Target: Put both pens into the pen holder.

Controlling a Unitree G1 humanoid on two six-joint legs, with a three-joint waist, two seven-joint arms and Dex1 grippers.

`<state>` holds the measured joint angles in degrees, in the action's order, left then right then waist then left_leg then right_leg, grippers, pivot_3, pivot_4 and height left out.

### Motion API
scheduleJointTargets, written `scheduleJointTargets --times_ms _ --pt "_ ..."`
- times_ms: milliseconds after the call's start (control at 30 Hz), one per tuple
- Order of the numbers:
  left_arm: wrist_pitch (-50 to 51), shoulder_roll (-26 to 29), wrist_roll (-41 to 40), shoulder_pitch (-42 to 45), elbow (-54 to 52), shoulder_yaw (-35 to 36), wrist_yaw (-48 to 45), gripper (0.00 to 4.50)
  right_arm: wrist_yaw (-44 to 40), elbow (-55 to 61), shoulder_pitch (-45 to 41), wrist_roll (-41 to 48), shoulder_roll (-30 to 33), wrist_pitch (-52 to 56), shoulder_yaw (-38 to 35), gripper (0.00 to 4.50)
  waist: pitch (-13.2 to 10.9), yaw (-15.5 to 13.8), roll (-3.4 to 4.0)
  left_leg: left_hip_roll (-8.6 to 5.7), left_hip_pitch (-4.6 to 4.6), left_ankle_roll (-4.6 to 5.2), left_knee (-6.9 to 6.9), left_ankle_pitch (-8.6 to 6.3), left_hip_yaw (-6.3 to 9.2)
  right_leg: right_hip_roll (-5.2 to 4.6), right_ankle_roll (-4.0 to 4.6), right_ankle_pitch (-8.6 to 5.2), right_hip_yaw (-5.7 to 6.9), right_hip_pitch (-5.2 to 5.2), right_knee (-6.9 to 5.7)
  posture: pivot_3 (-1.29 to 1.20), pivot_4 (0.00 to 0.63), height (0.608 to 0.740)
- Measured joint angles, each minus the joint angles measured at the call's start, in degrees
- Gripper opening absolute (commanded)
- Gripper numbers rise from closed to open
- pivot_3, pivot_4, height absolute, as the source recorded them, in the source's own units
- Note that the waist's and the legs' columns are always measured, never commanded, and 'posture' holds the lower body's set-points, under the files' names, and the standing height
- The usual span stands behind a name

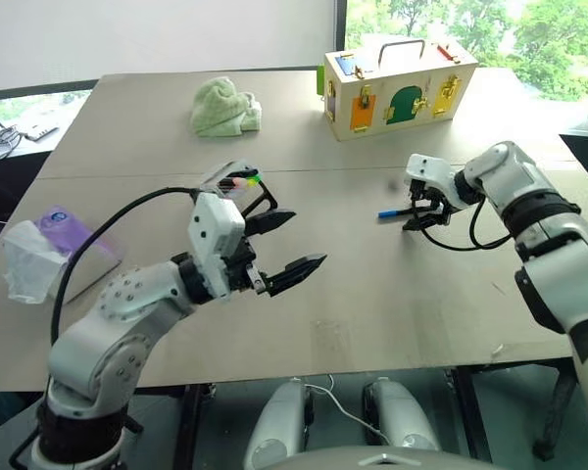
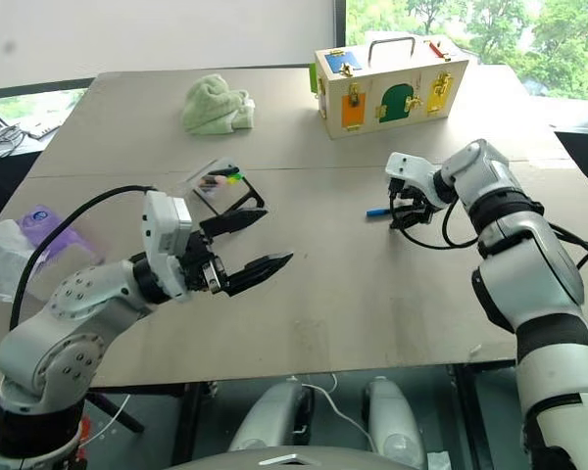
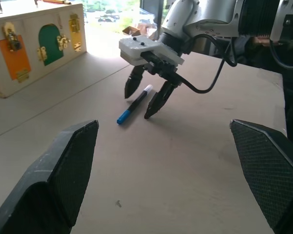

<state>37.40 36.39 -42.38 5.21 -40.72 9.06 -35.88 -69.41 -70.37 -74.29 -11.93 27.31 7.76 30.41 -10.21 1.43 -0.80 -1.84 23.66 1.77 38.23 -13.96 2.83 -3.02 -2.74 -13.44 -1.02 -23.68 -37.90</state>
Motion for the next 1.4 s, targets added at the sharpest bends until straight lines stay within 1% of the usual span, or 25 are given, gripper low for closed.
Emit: scheduleJointTargets --times_ms 33,67,167,233,333,367,400,467,533,567,600,633,667,733,767,800,833,867,967,1167,1233,1300,1333,1367,1400 --pt "-0.17 -0.23 0.03 -0.93 -0.63 0.19 0.85 4.5 -0.17 -1.08 -0.42 -0.94 -0.53 -0.6 -0.02 1.71 0.0 -0.06 0.01 -0.01 -0.03 0.0 0.01 0.0 0.0 0.01 0.07 0.05 0.0 0.02 0.0 0.0 0.15 0.74" --pt "-0.17 -0.39 0.03 -1.2 -0.8 0.2 1.18 4.5 -0.22 -1.45 -0.52 -1.23 -0.68 -0.71 -0.03 1.36 0.01 -0.09 0.01 -0.01 -0.06 -0.01 0.01 0.01 -0.01 0.01 0.09 0.06 0.0 0.04 -0.01 0.0 0.15 0.74" --pt "-0.24 -1.77 -0.26 -2.74 -1.84 0.66 3.89 4.5 -0.23 -2.68 -0.7 -2.62 -0.91 -1.63 -0.55 0.03 0.01 -0.49 0.02 -0.02 -0.28 -0.05 0.02 0.07 0.0 0.05 0.13 0.08 0.07 0.25 -0.04 0.0 0.15 0.74" --pt "0.42 -3.04 -1.45 -3.29 -2.15 0.98 6.11 4.5 -0.14 -3.27 -0.75 -3.52 -0.85 -1.52 -1.13 0.03 0.01 -0.68 0.02 -0.01 -0.51 0.06 0.01 0.0 0.02 0.07 0.14 0.07 0.09 0.4 -0.06 0.0 0.15 0.74" --pt "6.56 -4.47 -8.15 -3.18 -2.51 2.2 13.51 4.5 -1.21 -3.64 -0.75 -2.54 -0.56 0.96 -4.7 0.03 0.0 -0.61 0.03 0.02 -0.59 0.06 -0.05 -0.01 0.01 0.1 0.13 0.07 0.06 0.47 -0.09 0.0 0.15 0.74" --pt "8.41 -5.64 -11.71 -3.0 -2.26 2.32 16.38 4.5 -2.48 -3.64 -0.76 -0.85 -0.44 3.57 -7.3 0.03 -0.01 -0.57 0.04 0.04 -0.59 0.05 -0.07 -0.01 0.01 0.09 0.13 0.08 0.03 0.46 -0.09 0.0 0.15 0.74" --pt "9.95 -7.8 -16.94 -2.37 -1.28 2.45 20.19 4.5 -4.45 -3.08 -0.88 2.38 -0.59 8.36 -11.21 0.03 -0.01 -0.59 0.04 0.05 -0.58 0.05 -0.12 -0.01 0.01 0.06 0.13 0.08 0.02 0.44 -0.08 0.0 0.15 0.74" --pt "11.14 -10.04 -24.99 -0.64 0.38 2.44 26.05 4.5 -7.28 0.18 -1.33 7.51 -1.36 16.71 -16.28 0.03 -0.02 -0.28 0.05 0.08 -0.53 0.05 -0.13 -0.01 0.0 0.07 0.14 0.09 -0.09 0.36 -0.11 0.0 0.15 0.74" --pt "11.21 -11.34 -29.35 0.61 1.59 2.44 29.43 4.5 -7.9 6.39 -0.88 11.27 -1.79 24.38 -19.87 0.03 -0.04 -0.24 0.08 0.09 -0.49 0.05 -0.22 -0.02 0.0 0.07 0.16 0.08 -0.09 0.28 -0.13 0.0 0.15 0.74" --pt "11.2 -12.37 -31.62 1.62 2.74 2.19 31.47 4.5 -7.58 15.14 1.31 14.72 -1.84 31.8 -22.57 0.03 -0.03 -0.4 0.09 0.1 -0.39 0.05 -0.25 -0.02 0.09 0.08 0.16 0.08 -0.01 0.25 -0.1 0.0 0.15 0.74" --pt "11.18 -13.64 -34.17 3.01 4.67 1.87 34.05 4.5 -6.66 28.6 5.98 18.8 -1.77 40.68 -25.0 0.03 0.01 -0.74 0.09 0.1 -0.22 0.05 -0.22 -0.02 0.22 0.07 0.17 0.07 0.1 0.13 -0.07 0.0 0.15 0.74" --pt "11.11 -13.74 -34.79 3.36 5.22 1.88 34.76 4.5 -6.44 32.26 7.28 19.98 -1.95 42.97 -25.33 0.03 0.02 -0.8 0.1 0.09 -0.09 0.04 -0.12 -0.02 0.33 0.07 0.17 0.07 0.19 0.07 -0.08 0.0 0.15 0.74" --pt "11.02 -13.83 -36.64 4.39 6.79 1.79 36.58 4.5 -5.53 43.22 12.11 22.44 -2.02 48.48 -25.25 0.03 0.04 -1.04 0.09 0.07 0.14 0.02 -0.05 0.0 0.48 0.07 0.16 0.07 0.31 -0.05 -0.06 0.0 0.15 0.74" --pt "11.03 -13.84 -37.65 4.87 7.77 1.68 37.49 4.5 -4.8 47.39 14.66 23.76 -2.25 51.31 -24.88 0.03 0.03 -1.12 0.1 -0.02 0.19 -0.14 0.0 0.09 0.41 0.0 0.15 0.08 0.29 -0.08 -0.04 0.0 0.15 0.74" --pt "11.07 -13.72 -40.3 6.11 9.36 1.73 38.66 4.5 -2.35 56.69 19.63 25.26 -2.13 55.9 -25.05 0.03 0.02 -1.51 0.1 -0.08 0.22 -0.14 0.01 0.1 0.4 -0.07 0.14 0.08 0.28 -0.08 0.0 0.0 0.15 0.74" --pt "11.07 -13.69 -40.62 6.28 9.53 1.75 38.75 4.5 -2.08 57.54 20.12 25.45 -2.12 56.29 -25.08 0.03 0.02 -1.56 0.1 -0.1 0.22 -0.14 0.01 0.1 0.4 -0.09 0.14 0.08 0.28 -0.08 0.0 0.0 0.15 0.74" --pt "11.26 -13.19 -45.22 9.46 12.72 1.72 39.91 4.5 1.4 70.38 24.48 28.89 -2.58 61.89 -25.53 0.03 0.01 -1.64 0.11 -0.1 0.2 -0.14 0.03 0.1 0.35 -0.07 0.13 0.08 0.24 -0.08 -0.02 0.0 0.15 0.74" --pt "11.74 -12.71 -46.69 10.83 13.95 1.55 39.9 4.5 2.74 75.48 25.08 30.64 -2.68 63.59 -26.23 0.03 0.01 -1.65 0.11 -0.09 0.14 -0.13 0.02 0.09 0.38 -0.01 0.14 0.08 0.27 -0.06 -0.06 0.0 0.15 0.74" --pt "12.38 -11.7 -48.23 12.35 15.52 0.59 39.97 4.5 5.8 82.0 25.82 33.8 -2.63 65.95 -27.47 0.03 0.02 -1.51 0.1 -0.06 0.07 -0.12 0.01 0.09 0.4 0.06 0.15 0.08 0.29 -0.03 -0.1 0.0 0.15 0.74" --pt "12.78 -11.65 -49.61 13.15 17.03 -1.91 40.17 4.5 10.36 87.31 27.79 39.58 -2.79 68.57 -27.57 0.03 0.02 -1.07 0.1 -0.07 0.09 -0.15 0.01 0.11 0.32 0.05 0.14 0.08 0.24 -0.04 -0.08 0.0 0.15 0.74" --pt "12.99 -11.41 -49.93 13.5 17.04 -2.79 40.11 3.97 11.87 88.67 27.82 41.45 -2.87 69.18 -27.6 0.0 0.02 -0.97 0.1 -0.07 0.1 -0.15 0.0 0.11 0.33 0.05 0.14 0.08 0.24 -0.04 -0.08 0.0 0.15 0.74" --pt "13.21 -11.31 -50.11 13.57 17.02 -3.04 40.04 3.27 13.25 89.75 27.83 42.94 -2.99 69.5 -27.6 0.0 0.02 -0.9 0.1 -0.07 0.1 -0.14 0.0 0.11 0.34 0.06 0.14 0.08 0.24 -0.04 -0.08 0.0 0.15 0.74" --pt "13.26 -11.18 -50.17 13.57 17.02 -3.13 39.98 2.75 13.97 89.97 27.83 43.74 -2.98 69.5 -27.6 0.0 0.02 -0.87 0.1 -0.07 0.09 -0.14 0.0 0.11 0.34 0.06 0.14 0.08 0.25 -0.04 -0.08 0.0 0.15 0.74" --pt "13.36 -10.99 -50.38 13.56 17.02 -3.32 39.86 2.1 14.72 90.15 27.88 44.43 -2.98 69.51 -27.61 0.0 0.02 -0.85 0.1 -0.07 0.09 -0.13 0.0 0.11 0.33 0.06 0.14 0.08 0.25 -0.03 -0.08 0.0 0.15 0.74" --pt "13.4 -10.94 -50.59 13.56 17.02 -3.45 39.82 1.98 14.99 90.17 27.91 44.74 -2.98 69.51 -27.61 0.0 0.02 -0.83 0.1 -0.07 0.09 -0.13 0.0 0.11 0.33 0.07 0.14 0.08 0.25 -0.03 -0.08 0.0 0.15 0.74"
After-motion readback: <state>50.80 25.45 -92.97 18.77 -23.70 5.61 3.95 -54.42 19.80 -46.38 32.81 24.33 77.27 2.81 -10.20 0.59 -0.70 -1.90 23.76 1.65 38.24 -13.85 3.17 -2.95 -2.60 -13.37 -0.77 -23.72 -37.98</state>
